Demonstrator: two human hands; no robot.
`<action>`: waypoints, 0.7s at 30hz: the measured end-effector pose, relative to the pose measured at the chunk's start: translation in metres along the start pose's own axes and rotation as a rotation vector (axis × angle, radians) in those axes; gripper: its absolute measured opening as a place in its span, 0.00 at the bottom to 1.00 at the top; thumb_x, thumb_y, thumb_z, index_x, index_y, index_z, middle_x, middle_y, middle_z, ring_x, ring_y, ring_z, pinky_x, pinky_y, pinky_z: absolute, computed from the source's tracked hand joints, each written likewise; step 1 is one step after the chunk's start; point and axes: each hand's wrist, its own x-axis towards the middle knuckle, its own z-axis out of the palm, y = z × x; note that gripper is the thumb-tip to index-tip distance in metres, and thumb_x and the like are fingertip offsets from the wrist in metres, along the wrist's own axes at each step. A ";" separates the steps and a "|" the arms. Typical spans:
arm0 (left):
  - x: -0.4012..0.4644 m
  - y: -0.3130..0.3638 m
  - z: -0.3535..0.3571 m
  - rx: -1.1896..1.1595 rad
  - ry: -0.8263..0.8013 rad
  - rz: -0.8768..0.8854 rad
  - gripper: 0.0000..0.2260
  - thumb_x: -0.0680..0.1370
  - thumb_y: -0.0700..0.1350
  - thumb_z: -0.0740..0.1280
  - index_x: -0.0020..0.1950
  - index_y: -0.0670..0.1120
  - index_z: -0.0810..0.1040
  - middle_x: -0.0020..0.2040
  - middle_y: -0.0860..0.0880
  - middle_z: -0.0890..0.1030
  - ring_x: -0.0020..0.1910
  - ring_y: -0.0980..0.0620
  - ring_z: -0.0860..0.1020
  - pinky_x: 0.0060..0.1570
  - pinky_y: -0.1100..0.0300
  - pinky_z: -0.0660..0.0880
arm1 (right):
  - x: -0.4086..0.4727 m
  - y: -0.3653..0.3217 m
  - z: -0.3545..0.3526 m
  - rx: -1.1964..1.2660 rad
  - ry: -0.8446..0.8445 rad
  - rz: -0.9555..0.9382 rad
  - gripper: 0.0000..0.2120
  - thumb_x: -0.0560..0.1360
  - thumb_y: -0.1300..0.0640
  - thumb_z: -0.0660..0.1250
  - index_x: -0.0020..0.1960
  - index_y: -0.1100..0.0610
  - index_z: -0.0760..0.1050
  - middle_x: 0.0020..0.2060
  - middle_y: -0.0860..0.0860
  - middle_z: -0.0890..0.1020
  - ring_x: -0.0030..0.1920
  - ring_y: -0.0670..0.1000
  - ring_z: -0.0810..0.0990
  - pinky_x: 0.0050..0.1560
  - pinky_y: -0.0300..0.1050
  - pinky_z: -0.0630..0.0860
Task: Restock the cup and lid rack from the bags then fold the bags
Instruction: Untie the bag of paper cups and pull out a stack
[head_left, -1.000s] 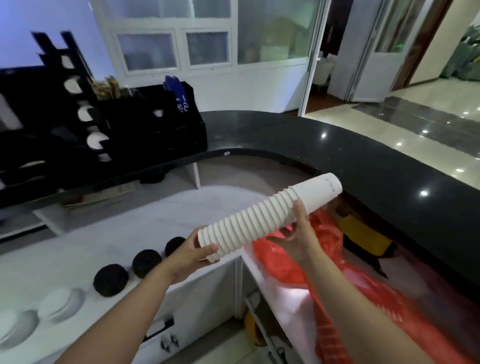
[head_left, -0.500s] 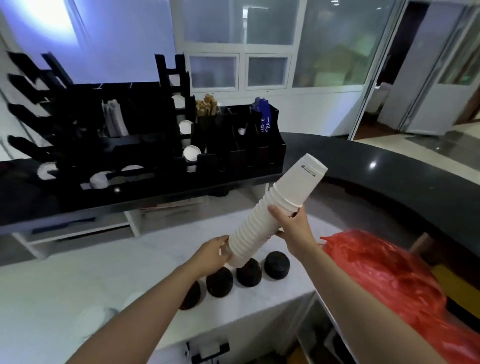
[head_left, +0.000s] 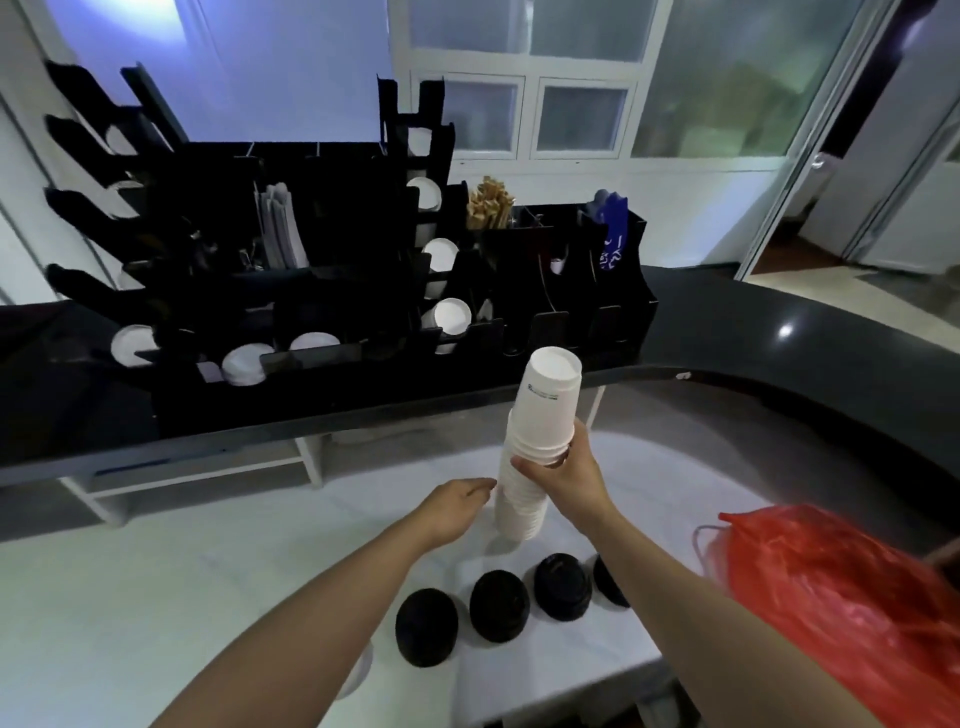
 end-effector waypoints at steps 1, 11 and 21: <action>0.002 -0.003 0.001 0.008 0.012 -0.014 0.18 0.84 0.52 0.57 0.72 0.54 0.75 0.70 0.56 0.76 0.68 0.54 0.75 0.69 0.53 0.71 | 0.003 0.006 0.002 -0.014 -0.003 0.011 0.40 0.63 0.48 0.82 0.67 0.37 0.63 0.59 0.37 0.78 0.59 0.41 0.78 0.54 0.44 0.79; -0.005 -0.016 0.010 0.283 -0.020 -0.047 0.17 0.77 0.53 0.56 0.34 0.50 0.78 0.39 0.52 0.81 0.40 0.51 0.79 0.43 0.58 0.75 | 0.006 0.038 0.007 -0.065 -0.064 0.066 0.39 0.68 0.50 0.80 0.69 0.37 0.60 0.59 0.32 0.76 0.58 0.31 0.75 0.51 0.34 0.75; 0.007 -0.002 0.074 0.488 -0.219 0.120 0.15 0.74 0.50 0.63 0.32 0.41 0.74 0.32 0.45 0.78 0.31 0.50 0.73 0.34 0.53 0.72 | -0.052 0.065 -0.046 -0.467 0.112 0.242 0.17 0.78 0.52 0.69 0.66 0.54 0.77 0.62 0.50 0.80 0.51 0.44 0.78 0.56 0.39 0.74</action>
